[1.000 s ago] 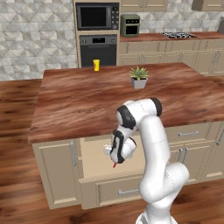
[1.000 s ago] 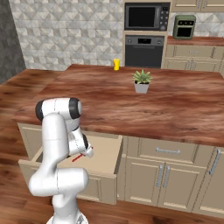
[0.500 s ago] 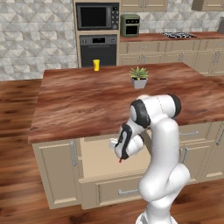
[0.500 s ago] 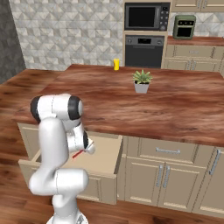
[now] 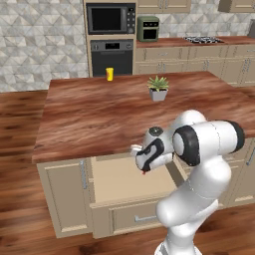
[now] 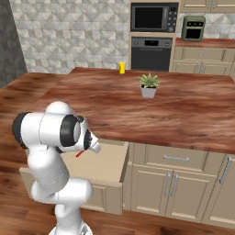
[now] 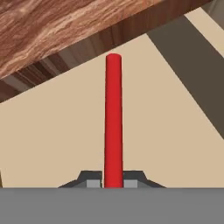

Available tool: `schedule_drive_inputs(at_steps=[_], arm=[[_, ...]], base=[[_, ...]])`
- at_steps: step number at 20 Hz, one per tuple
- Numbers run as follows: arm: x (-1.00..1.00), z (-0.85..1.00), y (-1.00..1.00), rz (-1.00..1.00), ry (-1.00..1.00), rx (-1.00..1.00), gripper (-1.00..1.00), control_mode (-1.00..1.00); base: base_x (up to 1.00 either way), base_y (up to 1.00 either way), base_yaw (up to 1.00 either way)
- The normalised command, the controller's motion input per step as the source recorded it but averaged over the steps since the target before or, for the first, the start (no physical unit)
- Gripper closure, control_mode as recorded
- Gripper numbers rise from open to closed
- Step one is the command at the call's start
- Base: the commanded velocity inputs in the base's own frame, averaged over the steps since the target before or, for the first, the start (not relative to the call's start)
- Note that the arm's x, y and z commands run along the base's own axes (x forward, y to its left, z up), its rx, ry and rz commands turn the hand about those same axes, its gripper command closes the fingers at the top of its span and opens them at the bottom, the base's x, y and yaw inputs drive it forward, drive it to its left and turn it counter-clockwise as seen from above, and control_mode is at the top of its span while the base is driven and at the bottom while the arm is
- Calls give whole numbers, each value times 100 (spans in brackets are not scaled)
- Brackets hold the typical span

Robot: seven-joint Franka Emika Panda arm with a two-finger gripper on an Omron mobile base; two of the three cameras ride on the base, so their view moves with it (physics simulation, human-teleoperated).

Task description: Pick up the straw from the left drawer and put it inside the smoothie cup.

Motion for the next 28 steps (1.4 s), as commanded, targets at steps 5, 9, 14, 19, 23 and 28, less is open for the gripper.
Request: schedule_drive_inputs(at_steps=[5, 9, 14, 19, 23, 28], arm=[[-7, 100, -20, 0, -6, 2, 100, -100], [0, 100, -21, 1, -10, 5, 100, -100], [-11, 100, -18, 6, -11, 3, 100, -100], [-57, 100, -11, 12, -15, -2, 100, -100], [-82, 100, -5, 8, -17, -8, 100, -100], [-95, 81, -4, 6, -20, -8, 100, -100]], base=[[0, 0, 0], [0, 0, 0], [0, 0, 0], [0, 0, 0], [0, 0, 0], [0, 0, 0]])
